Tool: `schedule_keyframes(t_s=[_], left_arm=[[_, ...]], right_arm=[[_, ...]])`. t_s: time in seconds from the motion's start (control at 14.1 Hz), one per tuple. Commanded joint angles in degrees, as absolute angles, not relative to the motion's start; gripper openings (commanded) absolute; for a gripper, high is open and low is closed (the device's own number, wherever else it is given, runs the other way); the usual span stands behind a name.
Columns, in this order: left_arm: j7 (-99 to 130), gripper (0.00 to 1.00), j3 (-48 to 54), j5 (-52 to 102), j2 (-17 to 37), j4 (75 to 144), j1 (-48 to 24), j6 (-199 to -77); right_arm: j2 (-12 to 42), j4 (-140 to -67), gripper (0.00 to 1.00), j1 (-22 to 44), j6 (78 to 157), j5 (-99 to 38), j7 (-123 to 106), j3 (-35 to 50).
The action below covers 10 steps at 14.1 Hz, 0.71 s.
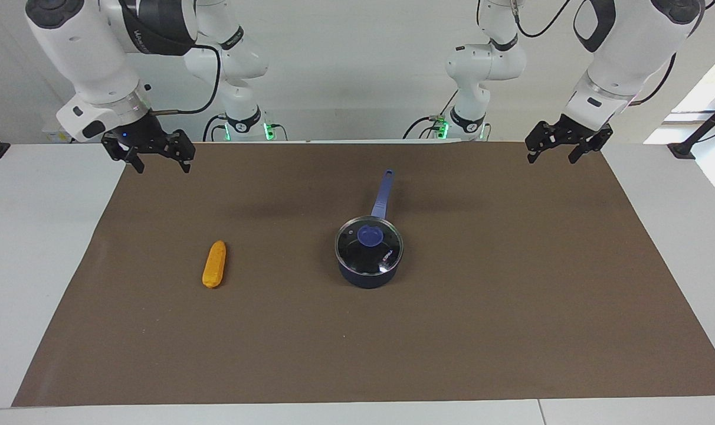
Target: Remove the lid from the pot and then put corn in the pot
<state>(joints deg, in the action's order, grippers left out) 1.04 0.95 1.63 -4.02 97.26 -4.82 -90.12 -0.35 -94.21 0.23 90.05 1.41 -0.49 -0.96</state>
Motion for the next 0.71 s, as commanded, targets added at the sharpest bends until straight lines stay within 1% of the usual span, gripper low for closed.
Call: schedule_keyframes(t_s=[0.0,0.21,0.28,0.43,0.57,0.64], left_arm=[[1.6,1.0,1.0,1.6,-5.3,98.9,-5.4,-90.6],[1.5,1.0,1.1,1.7,-5.4,99.1,-5.4,-91.1],[1.7,1.0,1.1,1.7,-5.6,100.1,-5.5,-91.8],[1.9,1.0,1.1,1.7,-5.6,100.5,-6.9,-95.2],[2.0,1.0,1.1,1.8,-4.6,99.8,-8.9,-97.0],[2.3,1.0,1.1,2.0,-3.1,98.8,-10.4,-97.9]], right_arm=[[-0.7,-94.0,1.0,-0.4,89.4,0.5,-1.7,-0.5],[-0.8,-94.1,1.0,-0.4,89.4,0.5,-1.6,-0.5],[-0.8,-94.2,1.0,-0.4,89.6,0.5,-1.6,-0.5],[-0.9,-94.6,1.0,-0.2,90.0,0.5,-1.5,-0.5],[-1.2,-95.3,1.0,0.2,90.3,0.6,-1.7,-0.5],[-1.3,-95.5,1.0,0.1,90.5,0.6,-1.7,-0.5]])
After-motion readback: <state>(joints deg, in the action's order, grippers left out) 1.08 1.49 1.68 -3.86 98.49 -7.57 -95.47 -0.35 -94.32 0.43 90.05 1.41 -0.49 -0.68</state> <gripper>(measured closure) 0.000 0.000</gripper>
